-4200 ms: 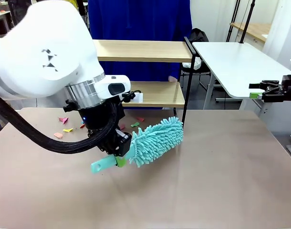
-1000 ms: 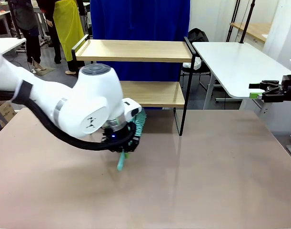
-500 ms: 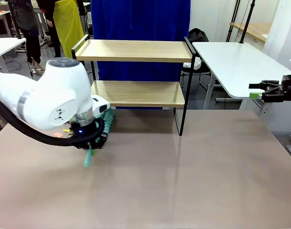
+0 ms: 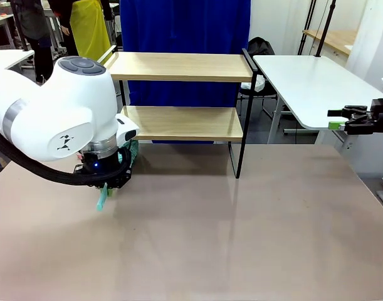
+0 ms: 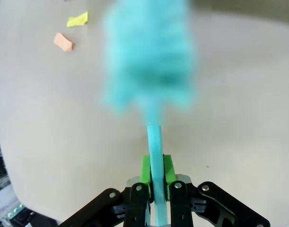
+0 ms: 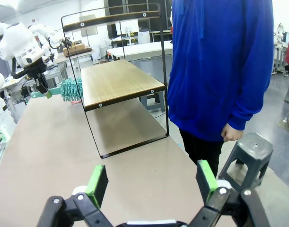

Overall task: Clean the shelf.
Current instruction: Clean the specific section of the Shelf indicated by the human with the Duster.

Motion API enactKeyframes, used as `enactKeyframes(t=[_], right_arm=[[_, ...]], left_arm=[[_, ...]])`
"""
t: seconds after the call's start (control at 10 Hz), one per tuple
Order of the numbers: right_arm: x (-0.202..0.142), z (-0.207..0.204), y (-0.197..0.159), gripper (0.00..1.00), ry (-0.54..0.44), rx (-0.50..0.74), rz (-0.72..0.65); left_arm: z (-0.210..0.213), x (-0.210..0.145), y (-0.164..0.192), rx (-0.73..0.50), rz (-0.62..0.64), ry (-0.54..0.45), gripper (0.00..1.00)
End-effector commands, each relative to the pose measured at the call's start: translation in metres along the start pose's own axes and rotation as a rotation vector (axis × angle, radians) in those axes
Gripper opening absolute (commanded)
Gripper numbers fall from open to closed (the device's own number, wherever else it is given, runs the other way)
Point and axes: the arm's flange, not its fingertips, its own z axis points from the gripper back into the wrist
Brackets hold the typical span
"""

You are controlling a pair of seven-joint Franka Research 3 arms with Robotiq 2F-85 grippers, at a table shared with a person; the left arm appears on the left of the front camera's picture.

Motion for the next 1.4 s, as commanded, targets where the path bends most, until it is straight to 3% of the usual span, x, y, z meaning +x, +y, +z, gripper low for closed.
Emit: enactKeyframes(t=[0.0,0.1,0.2,0.4,0.6,0.8,0.9,1.1,1.3], right_arm=[[0.003,-0.001,0.003,1.00,0.003,-0.006,0.008],[0.003,-0.001,0.003,1.00,0.003,-0.006,0.008],[0.003,-0.001,0.003,1.00,0.003,-0.006,0.008],[0.003,-0.001,0.003,1.00,0.003,-0.006,0.008],[0.003,-0.001,0.003,1.00,0.003,-0.006,0.008],[0.003,-0.001,0.003,1.00,0.003,-0.006,0.008],[0.003,-0.001,0.003,1.00,0.003,-0.006,0.008],[0.003,-0.001,0.003,1.00,0.003,-0.006,0.008],[0.003,-0.001,0.003,1.00,0.003,-0.006,0.008]], left_arm=[[-0.008,0.004,0.008,0.008,0.013,0.016,0.13],[0.000,0.000,0.000,0.000,0.000,0.000,0.13],[0.015,-0.005,0.006,-0.094,-0.097,-0.008,0.13],[0.047,-0.022,0.034,-0.215,-0.249,0.007,0.13],[0.068,-0.039,0.059,-0.295,-0.416,0.102,0.13],[0.091,-0.058,0.082,-0.365,-0.680,0.264,0.13],[0.109,-0.069,0.097,-0.382,-0.795,0.312,0.13],[0.141,-0.089,0.112,-0.350,-0.981,0.297,0.13],[0.172,-0.124,0.114,-0.233,-1.158,0.391,0.13]])
